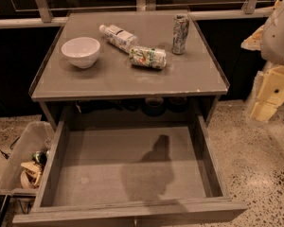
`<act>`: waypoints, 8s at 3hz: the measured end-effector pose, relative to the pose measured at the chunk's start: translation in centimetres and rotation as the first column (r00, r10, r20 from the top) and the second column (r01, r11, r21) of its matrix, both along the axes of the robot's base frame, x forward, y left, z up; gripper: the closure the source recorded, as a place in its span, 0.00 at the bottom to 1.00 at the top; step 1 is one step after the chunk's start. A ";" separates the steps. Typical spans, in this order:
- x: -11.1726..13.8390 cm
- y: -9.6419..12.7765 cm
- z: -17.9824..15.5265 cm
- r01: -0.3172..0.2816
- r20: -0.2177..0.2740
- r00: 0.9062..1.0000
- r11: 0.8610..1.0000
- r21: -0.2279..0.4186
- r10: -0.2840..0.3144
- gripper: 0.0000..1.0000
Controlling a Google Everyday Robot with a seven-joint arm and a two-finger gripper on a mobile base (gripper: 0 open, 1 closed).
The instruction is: Place 7up can into top drawer
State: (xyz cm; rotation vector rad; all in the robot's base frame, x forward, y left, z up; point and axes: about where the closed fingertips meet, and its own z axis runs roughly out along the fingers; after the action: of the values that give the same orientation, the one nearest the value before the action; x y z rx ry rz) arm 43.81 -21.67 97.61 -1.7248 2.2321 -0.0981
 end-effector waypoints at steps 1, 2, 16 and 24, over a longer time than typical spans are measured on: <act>0.0 0.0 0.0 0.000 0.000 1.000 1.000 0.000 0.000 0.00; 1.3 0.8 0.1 -0.037 0.037 0.999 0.999 0.004 0.037 0.00; 30.2 17.0 -13.3 -0.159 0.113 0.986 0.896 0.415 0.123 0.55; 6.6 11.7 -15.7 -0.156 0.177 0.981 0.860 0.486 0.078 1.00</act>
Offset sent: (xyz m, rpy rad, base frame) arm 0.0330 0.0195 -0.0027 0.0117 -0.0679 0.0911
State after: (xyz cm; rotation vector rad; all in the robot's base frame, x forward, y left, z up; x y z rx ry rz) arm 50.44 -9.96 81.89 -1.4988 1.8236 0.3391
